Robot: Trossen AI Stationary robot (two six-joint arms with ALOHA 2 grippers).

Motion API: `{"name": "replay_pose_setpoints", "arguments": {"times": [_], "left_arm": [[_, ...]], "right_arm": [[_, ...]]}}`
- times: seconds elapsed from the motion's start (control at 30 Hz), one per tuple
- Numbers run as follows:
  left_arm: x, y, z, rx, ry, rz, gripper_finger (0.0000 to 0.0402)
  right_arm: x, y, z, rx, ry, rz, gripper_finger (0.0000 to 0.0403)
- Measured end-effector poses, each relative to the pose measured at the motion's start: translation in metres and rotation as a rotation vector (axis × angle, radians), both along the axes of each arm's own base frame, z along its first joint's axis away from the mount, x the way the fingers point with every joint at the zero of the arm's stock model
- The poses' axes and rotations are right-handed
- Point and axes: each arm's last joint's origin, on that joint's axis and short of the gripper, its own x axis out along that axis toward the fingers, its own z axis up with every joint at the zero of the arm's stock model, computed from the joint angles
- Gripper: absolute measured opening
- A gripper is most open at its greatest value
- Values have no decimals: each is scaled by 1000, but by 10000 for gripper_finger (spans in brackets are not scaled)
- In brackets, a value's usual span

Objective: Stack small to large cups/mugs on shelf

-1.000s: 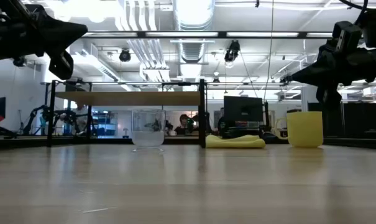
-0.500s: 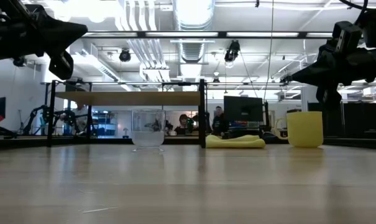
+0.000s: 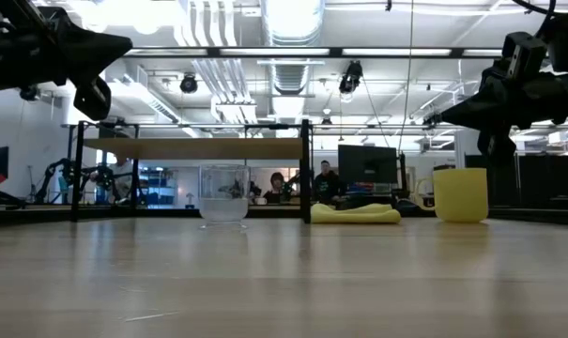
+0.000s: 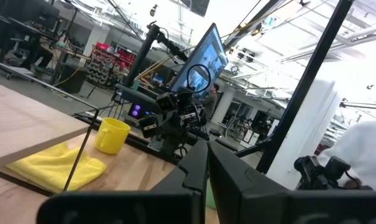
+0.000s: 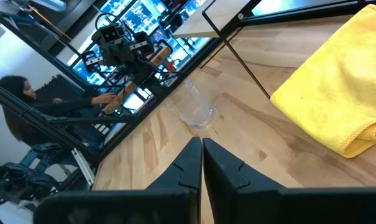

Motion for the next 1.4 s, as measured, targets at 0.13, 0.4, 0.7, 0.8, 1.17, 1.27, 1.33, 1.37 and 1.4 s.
{"name": "replay_pose_setpoints", "arguments": {"times": [0.13,0.4,0.7,0.8,1.17,1.27,1.33,1.37,1.4], "left_arm": [[0,0,0,0,0,0,1],[0,0,0,0,0,0,1],[0,0,0,0,1,1,1],[0,0,0,0,0,1,1],[0,0,0,0,0,0,1],[0,0,0,0,1,0,1],[0,0,0,1,0,1,1],[0,0,1,0,-7,1,1],[-1,0,3,-7,-29,-1,1]], "right_arm": [[0,0,0,0,0,0,9],[0,0,0,-1,0,-5,9],[0,0,0,-1,0,-6,9],[0,0,0,-2,1,-7,9],[0,0,1,1,-16,-9,9],[0,-1,2,22,-23,-20,9],[0,-1,4,122,-57,-46,9],[0,-1,5,182,-81,-54,9],[0,-1,6,222,-103,-57,9]]}}
